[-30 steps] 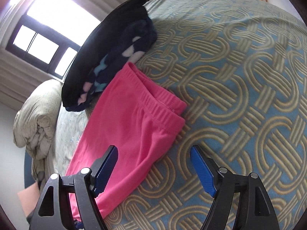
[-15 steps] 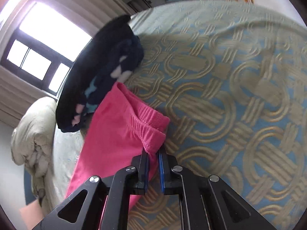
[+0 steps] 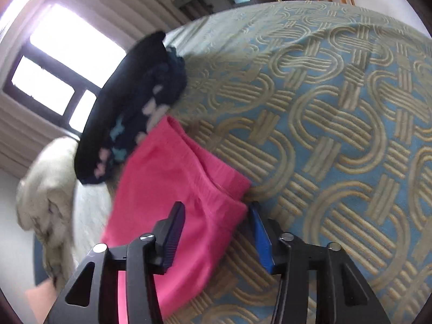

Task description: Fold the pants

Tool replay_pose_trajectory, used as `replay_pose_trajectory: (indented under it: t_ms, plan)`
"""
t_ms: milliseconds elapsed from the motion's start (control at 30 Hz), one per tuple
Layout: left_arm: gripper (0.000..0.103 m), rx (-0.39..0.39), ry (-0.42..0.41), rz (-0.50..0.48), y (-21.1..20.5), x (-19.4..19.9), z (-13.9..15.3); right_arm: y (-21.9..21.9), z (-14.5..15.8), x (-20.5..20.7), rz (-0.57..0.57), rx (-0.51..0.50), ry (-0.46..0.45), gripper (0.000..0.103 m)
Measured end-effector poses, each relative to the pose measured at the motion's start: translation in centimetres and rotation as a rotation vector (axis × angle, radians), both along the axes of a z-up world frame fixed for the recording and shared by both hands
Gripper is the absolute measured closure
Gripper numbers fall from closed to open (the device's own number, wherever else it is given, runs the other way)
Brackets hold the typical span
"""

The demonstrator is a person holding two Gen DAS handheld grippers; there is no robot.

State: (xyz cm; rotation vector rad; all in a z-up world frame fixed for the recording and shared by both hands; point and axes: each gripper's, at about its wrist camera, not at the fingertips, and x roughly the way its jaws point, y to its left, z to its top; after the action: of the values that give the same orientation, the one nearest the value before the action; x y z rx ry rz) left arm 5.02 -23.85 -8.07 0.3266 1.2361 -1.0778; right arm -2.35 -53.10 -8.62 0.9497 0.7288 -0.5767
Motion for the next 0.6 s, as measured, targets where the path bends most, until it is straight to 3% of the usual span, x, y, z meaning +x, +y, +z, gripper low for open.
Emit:
replay_pose_trajectory:
  t_ms: [33,133,233,333,400,500,600]
  plan:
    - [0.092,-0.002,-0.015,-0.005,-0.1,-0.3,0.3,0.2,0.6,0.1,-0.003,-0.028,0.038,0.093]
    - [0.092,-0.037,0.014,-0.040,0.2,-1.4,1.6,1.0,3.0,-1.4,-0.003,-0.077,0.006,0.093]
    - [0.091,-0.064,0.047,-0.104,-0.5,-3.5,2.0,1.8,5.2,-4.1,-0.015,-0.194,0.061,0.093]
    - [0.074,-0.015,0.018,-0.137,-1.7,-5.3,0.7,0.7,3.6,-5.5,0.003,-0.223,0.194,0.087]
    - [0.074,0.018,0.040,-0.117,-1.7,-5.3,-0.2,-0.3,1.8,-6.5,-0.006,-0.174,0.292,0.065]
    - [0.074,-0.004,0.129,-0.061,-0.2,-3.9,0.0,-0.6,1.9,-9.0,-0.070,-0.138,0.247,0.040]
    - [0.073,-0.053,0.115,0.006,2.8,-2.5,1.9,0.2,4.0,-10.2,-0.177,-0.257,0.310,0.038]
